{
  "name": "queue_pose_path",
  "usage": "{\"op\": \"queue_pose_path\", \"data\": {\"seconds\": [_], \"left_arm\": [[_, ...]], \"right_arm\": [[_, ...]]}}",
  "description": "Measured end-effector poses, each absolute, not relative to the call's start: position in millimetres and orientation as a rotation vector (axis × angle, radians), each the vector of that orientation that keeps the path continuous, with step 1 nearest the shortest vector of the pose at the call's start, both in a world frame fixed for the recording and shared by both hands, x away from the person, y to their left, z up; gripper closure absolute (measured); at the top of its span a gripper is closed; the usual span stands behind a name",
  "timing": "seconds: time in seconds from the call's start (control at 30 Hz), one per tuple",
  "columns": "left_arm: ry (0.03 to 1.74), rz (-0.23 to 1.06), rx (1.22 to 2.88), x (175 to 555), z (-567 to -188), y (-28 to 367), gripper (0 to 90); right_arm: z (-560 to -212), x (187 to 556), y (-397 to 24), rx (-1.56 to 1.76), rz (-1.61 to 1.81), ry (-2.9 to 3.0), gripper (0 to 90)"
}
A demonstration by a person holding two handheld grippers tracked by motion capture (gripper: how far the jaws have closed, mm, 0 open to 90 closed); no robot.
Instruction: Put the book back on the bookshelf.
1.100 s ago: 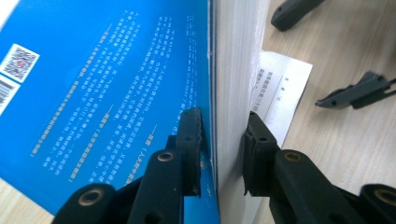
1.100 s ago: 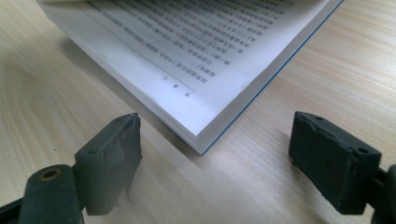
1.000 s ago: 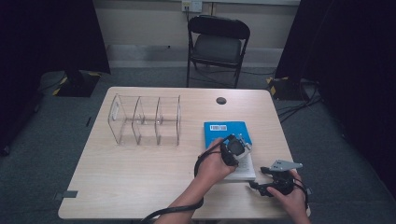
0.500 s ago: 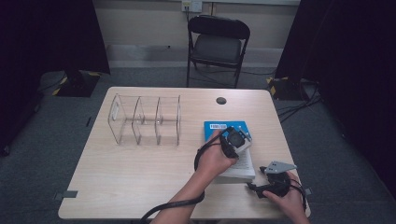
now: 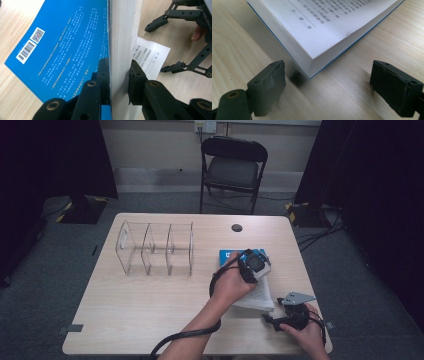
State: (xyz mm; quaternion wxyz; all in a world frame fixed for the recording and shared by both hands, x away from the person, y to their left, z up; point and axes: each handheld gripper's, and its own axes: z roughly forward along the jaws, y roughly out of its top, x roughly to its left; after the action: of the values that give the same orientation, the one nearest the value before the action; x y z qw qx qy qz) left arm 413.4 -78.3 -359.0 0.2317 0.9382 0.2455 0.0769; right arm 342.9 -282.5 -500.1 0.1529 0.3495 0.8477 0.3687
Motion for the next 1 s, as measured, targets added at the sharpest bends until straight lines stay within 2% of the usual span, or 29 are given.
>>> {"op": "queue_pose_path", "data": {"seconds": [0.5,1.0], "left_arm": [[0.688,0.181,2.583,411,-344,-81,75.6],[0.666,0.195,2.589,407,-349,-78,75.6]], "right_arm": [[-500,344,-282,1.006,1.054,2.424,12.5],[-500,346,-282,1.044,1.054,2.393,14.2]]}}
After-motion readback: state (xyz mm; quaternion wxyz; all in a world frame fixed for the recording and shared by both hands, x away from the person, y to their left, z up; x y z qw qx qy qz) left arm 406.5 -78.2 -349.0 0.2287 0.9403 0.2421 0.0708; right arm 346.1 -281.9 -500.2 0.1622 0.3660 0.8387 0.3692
